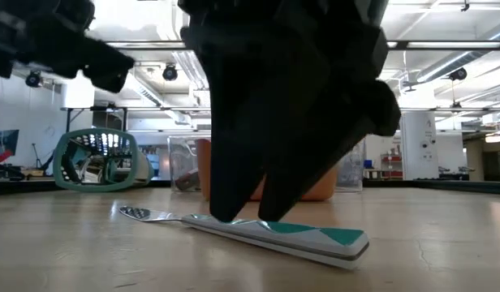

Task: Pick & Place Kitchen Items
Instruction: Put the blue knife into the orange bin

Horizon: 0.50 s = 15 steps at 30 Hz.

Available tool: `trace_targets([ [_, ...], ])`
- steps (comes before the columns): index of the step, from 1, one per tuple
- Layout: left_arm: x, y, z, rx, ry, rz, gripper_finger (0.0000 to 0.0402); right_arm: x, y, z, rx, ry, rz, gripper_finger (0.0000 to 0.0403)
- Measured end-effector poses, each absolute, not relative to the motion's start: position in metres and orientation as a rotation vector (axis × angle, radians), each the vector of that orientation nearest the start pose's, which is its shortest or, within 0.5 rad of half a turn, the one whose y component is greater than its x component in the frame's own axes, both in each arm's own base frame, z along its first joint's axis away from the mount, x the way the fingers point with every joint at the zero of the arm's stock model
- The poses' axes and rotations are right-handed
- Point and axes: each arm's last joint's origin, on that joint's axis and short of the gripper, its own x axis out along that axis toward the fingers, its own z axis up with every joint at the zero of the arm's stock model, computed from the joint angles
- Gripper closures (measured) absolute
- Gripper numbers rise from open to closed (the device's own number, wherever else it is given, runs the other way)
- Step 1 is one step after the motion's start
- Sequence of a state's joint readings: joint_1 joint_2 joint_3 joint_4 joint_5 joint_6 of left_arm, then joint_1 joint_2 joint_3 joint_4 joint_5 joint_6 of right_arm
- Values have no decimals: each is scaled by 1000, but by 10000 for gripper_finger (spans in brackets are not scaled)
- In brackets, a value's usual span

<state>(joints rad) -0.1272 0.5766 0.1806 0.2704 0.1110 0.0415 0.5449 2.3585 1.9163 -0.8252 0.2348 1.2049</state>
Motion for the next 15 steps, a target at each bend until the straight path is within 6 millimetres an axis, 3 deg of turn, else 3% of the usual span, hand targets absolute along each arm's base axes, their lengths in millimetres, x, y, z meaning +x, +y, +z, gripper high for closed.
trace_targets([
  [9, 135, -19, 163, 26, 152, -254, 238, 411, 241, 129, 588, 1110, -462, 255],
  [15, 132, -11, 148, 1, 194, -186, 238, 409, 235, 121, 580, 1127, -491, 307],
])
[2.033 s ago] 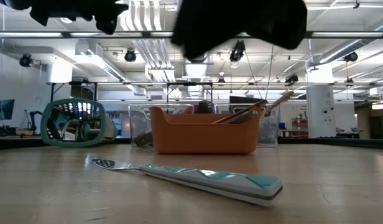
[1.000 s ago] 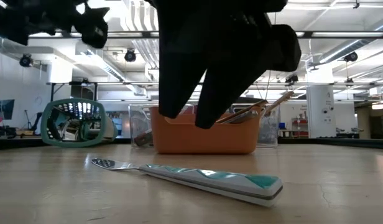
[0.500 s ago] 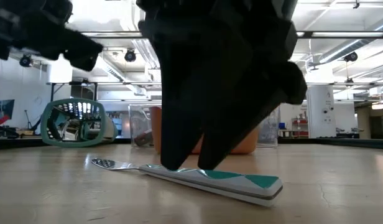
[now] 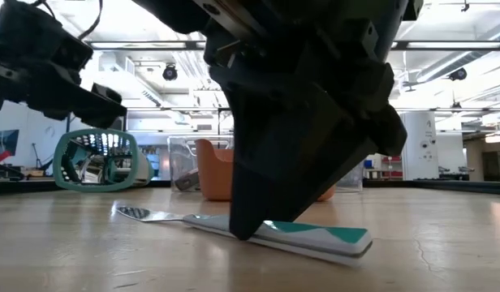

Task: Pick & Place Kitchen Items
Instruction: Put the blue knife into the orange bin

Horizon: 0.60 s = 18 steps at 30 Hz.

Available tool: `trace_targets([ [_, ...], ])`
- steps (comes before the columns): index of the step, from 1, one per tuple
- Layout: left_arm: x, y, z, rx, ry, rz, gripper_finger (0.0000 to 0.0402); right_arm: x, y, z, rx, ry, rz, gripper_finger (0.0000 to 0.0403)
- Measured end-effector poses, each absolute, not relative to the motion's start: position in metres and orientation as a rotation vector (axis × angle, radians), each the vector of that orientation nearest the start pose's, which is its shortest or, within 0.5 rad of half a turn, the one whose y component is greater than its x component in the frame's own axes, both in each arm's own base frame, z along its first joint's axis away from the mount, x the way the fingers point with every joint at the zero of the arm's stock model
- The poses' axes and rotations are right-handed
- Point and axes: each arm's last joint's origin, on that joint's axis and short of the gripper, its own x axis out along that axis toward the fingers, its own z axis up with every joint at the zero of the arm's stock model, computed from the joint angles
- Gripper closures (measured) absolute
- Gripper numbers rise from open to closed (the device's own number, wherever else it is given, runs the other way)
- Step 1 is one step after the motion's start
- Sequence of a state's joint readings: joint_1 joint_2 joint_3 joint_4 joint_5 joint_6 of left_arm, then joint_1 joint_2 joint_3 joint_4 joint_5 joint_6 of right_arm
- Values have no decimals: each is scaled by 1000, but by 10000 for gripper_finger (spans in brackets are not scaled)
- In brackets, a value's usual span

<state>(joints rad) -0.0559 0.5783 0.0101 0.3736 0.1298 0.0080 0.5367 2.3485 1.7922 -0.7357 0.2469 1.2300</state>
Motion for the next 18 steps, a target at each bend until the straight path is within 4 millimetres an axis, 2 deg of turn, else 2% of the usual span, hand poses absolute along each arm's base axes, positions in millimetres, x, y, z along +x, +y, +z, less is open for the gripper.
trace_targets([
  [5, 132, -9, 148, 47, 182, -173, 238, 410, 231, 121, 583, 1137, -500, 377],
  [18, 130, -9, 139, 38, 279, -177, 238, 419, 234, 145, 525, 1129, -460, 383],
])
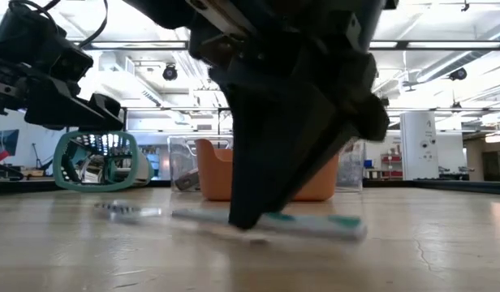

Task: Pick & Place Kitchen Items
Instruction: Put the blue knife into the orange bin

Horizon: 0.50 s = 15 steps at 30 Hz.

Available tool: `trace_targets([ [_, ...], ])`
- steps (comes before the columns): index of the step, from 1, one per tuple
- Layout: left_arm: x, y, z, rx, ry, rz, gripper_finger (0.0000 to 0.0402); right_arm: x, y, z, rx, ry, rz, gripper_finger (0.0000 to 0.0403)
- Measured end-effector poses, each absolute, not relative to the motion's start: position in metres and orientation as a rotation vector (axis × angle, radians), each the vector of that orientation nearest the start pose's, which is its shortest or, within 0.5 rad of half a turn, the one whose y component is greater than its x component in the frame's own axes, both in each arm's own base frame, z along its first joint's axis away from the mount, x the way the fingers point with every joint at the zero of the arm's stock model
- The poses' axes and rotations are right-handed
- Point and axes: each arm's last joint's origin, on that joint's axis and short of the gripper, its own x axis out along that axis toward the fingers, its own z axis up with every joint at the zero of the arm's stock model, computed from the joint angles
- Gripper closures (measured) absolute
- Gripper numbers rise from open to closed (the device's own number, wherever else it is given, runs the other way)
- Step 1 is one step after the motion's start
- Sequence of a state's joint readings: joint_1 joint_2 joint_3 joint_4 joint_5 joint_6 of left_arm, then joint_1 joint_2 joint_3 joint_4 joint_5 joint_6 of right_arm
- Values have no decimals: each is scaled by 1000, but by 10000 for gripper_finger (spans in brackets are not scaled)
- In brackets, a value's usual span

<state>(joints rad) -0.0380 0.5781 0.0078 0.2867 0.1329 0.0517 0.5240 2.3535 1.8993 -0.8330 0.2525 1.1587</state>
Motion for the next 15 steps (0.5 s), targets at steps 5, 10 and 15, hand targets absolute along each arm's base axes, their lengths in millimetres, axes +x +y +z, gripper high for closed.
trace_targets([
  [5, 130, -9, 139, 38, 282, -177, 238, 416, 231, 159, 474, 1154, -504, 383],
  [10, 130, -9, 138, 38, 287, -177, 238, 410, 227, 167, 419, 1210, -548, 383],
  [15, 130, -9, 138, 38, 291, -177, 238, 405, 218, 189, 352, 1268, -615, 384],
])
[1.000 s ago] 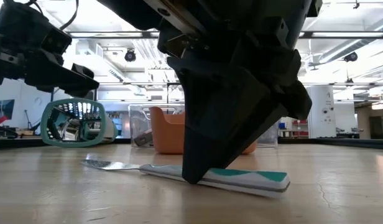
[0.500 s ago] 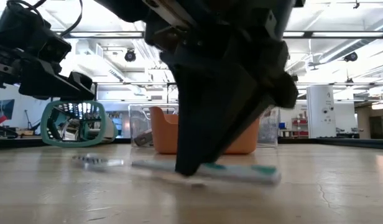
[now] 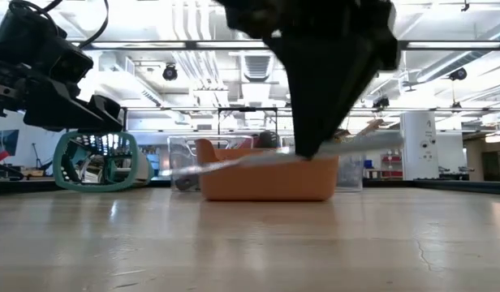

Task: Pick & Place Kitchen Items
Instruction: Put the blue knife into the orange bin

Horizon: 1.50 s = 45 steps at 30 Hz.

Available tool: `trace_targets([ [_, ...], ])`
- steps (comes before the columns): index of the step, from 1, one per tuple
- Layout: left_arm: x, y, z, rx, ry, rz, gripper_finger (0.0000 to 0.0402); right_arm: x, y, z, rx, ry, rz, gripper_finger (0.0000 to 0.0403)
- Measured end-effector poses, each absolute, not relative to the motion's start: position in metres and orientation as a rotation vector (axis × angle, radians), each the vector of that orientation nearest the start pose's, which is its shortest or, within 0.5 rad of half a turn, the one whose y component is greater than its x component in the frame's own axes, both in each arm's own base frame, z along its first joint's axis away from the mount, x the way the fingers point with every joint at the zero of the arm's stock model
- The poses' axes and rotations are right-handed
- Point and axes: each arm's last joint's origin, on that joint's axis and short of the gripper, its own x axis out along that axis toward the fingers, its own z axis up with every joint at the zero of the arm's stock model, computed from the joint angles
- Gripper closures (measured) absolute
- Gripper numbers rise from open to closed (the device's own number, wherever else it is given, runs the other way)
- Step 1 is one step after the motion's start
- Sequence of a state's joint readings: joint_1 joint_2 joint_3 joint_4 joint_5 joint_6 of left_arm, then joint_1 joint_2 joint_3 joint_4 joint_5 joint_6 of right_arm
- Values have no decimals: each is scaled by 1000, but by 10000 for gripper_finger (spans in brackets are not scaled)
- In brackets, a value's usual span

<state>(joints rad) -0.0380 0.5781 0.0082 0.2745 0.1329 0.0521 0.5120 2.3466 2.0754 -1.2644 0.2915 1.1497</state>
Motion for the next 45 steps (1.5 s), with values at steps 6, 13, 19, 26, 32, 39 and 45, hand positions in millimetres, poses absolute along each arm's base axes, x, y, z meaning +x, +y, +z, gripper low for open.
trace_targets([
  [6, 130, -9, 138, 38, 290, -177, 238, 407, 210, 226, 279, 1259, -612, 384],
  [13, 130, -9, 139, 38, 288, -177, 238, 406, 190, 264, 223, 1252, -618, 384],
  [19, 130, -9, 138, 38, 294, -177, 238, 415, 157, 274, 199, 1298, -568, 384],
  [26, 130, -9, 138, 37, 297, -177, 238, 428, 114, 277, 203, 1315, -594, 384],
  [32, 130, -9, 138, 37, 300, -177, 238, 426, 86, 287, 318, 1326, -621, 384],
  [39, 130, -9, 137, 37, 301, -178, 238, 380, 75, 308, 432, 1371, -665, 384],
  [45, 130, -9, 137, 37, 302, -178, 238, 350, 67, 294, 441, 1435, -694, 384],
])
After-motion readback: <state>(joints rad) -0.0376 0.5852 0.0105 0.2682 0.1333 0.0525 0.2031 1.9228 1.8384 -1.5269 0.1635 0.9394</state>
